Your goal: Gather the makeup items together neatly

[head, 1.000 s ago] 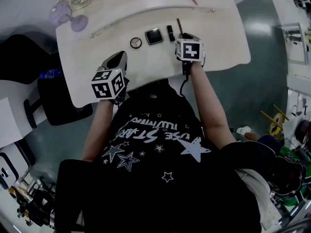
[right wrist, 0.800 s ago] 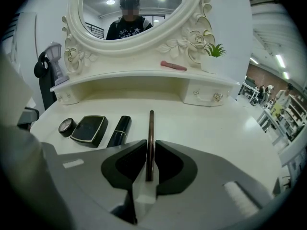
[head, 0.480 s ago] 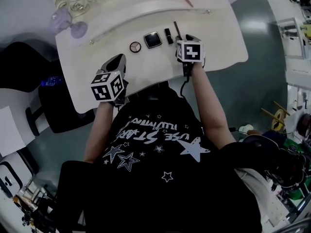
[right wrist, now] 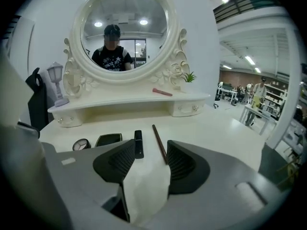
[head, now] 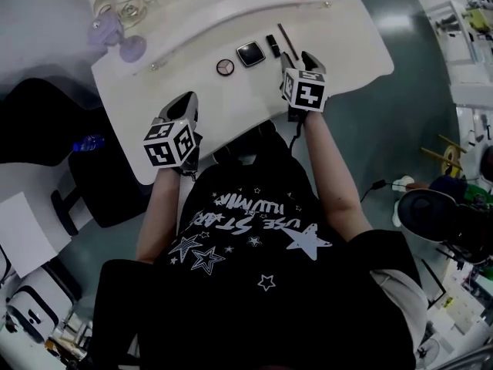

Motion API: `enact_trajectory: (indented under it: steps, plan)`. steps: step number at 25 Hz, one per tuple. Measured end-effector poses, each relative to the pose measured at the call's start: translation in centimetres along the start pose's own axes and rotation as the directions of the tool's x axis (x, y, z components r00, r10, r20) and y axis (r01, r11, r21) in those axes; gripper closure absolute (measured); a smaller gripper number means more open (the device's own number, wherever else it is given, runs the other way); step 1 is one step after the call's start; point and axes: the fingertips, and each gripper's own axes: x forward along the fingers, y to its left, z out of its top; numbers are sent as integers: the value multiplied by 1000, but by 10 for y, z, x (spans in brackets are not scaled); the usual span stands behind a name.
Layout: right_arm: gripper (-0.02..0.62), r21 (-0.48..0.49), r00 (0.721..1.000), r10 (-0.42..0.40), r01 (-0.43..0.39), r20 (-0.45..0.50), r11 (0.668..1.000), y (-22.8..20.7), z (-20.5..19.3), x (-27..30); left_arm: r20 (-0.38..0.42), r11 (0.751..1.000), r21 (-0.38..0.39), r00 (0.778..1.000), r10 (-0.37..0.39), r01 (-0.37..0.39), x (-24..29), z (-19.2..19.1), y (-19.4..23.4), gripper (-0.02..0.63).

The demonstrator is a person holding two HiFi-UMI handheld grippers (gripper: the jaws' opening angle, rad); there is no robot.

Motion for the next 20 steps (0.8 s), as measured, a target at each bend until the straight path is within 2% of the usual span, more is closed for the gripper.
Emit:
enact_trajectory:
  steps: [6,10,15,20]
  plan:
    - [423,26,997,-67,66,48,998,12,-11,-33,2,999,31,999,-40,40,-10,-3,8,604]
    - [463,31,996,-61,59,59,998,20,-21,-49,11,999,26,999,-48,48,-18,-9,6,604]
    - [568,44,995,-51,47,89,998,25,-26,-68,14,997,39,997,-70,69,-26,-17,-11,604]
    - [568,54,994,-1,-5,113,999,32,-31,-97,25,995,62,997,-79,78,-43,-31,-39,604]
